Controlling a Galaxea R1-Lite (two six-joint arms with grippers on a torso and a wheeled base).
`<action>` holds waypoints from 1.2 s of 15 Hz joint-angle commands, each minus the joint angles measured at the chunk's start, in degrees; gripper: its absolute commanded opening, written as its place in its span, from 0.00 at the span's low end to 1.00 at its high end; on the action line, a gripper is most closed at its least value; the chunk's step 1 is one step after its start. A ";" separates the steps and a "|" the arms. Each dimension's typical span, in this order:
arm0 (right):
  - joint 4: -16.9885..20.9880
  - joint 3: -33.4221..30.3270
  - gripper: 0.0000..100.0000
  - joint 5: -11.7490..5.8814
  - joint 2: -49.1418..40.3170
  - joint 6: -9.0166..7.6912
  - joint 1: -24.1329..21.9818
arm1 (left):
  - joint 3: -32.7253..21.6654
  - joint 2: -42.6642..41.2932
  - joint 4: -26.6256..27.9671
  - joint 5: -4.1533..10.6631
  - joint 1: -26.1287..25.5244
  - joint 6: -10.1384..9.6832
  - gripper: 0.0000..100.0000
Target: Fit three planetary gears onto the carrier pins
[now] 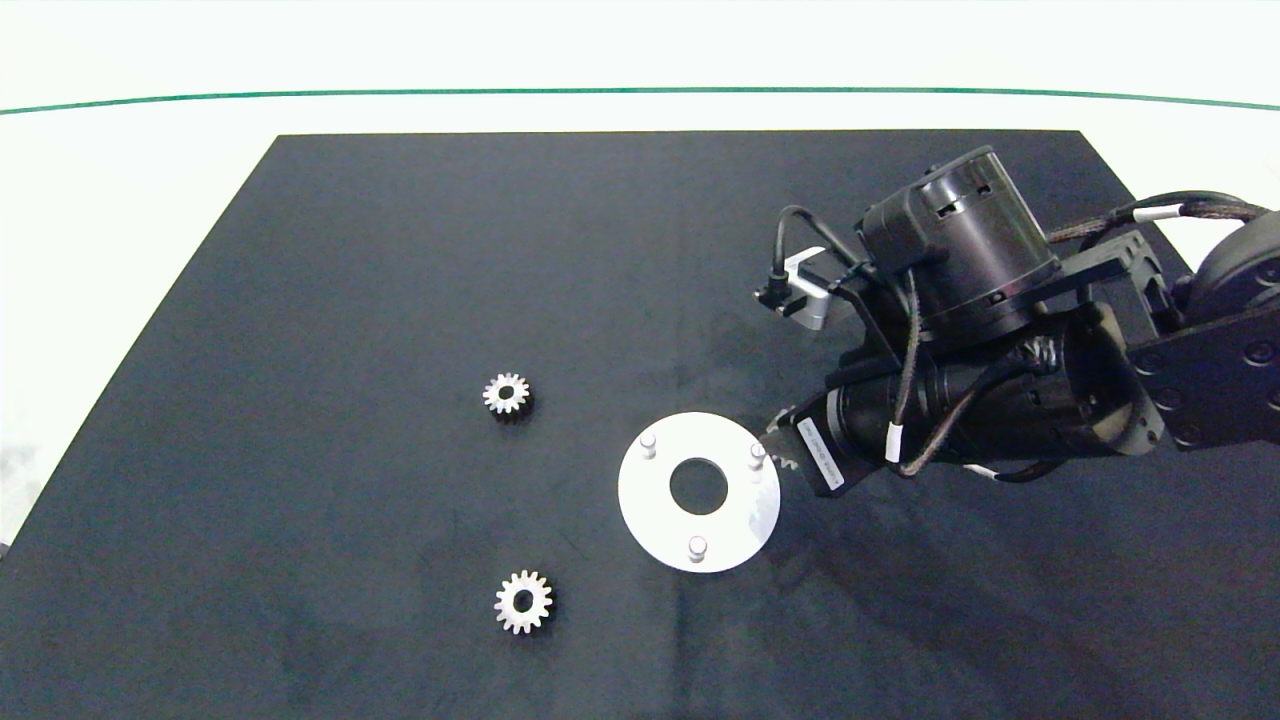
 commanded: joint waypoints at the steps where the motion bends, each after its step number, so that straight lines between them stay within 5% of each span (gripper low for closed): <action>1: 0.22 -0.61 0.00 -0.33 1.50 -0.02 0.00 | -0.05 0.07 0.11 0.05 0.03 0.05 1.00; 18: 0.31 -3.16 0.00 -0.51 5.89 -0.02 0.61 | 0.04 0.42 0.02 0.05 -0.06 0.05 1.00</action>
